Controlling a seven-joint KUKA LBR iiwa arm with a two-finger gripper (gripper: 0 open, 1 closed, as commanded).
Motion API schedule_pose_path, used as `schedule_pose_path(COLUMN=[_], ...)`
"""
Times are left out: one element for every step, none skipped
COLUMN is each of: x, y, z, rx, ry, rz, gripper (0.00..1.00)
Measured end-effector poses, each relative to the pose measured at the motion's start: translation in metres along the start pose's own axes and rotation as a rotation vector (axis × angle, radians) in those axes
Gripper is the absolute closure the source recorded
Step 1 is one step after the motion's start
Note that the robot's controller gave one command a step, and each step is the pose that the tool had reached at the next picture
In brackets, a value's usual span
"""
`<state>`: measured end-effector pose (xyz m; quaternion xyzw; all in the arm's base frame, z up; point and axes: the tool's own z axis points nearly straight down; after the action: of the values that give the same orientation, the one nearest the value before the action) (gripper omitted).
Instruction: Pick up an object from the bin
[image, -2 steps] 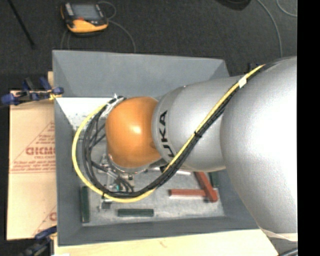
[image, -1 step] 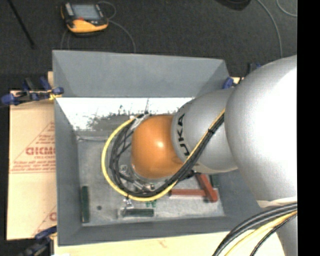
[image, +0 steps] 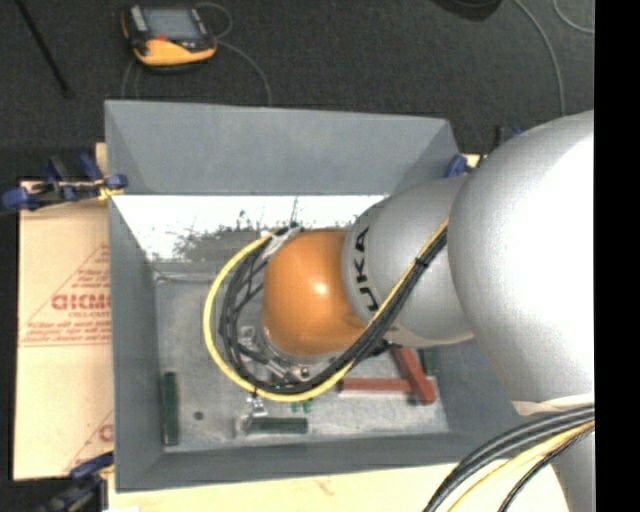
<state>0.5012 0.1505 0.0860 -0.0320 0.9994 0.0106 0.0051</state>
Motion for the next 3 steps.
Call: schedule_pose_path(x=[0.0,0.009,0.028], y=[0.0,-0.031,-0.071], z=[0.0,0.009,0.005], rx=[0.0,0.009,0.018], ry=[0.001,-0.005,0.028], rz=[0.001,-0.115,-0.095], gripper=[0.0,0.0,1.0])
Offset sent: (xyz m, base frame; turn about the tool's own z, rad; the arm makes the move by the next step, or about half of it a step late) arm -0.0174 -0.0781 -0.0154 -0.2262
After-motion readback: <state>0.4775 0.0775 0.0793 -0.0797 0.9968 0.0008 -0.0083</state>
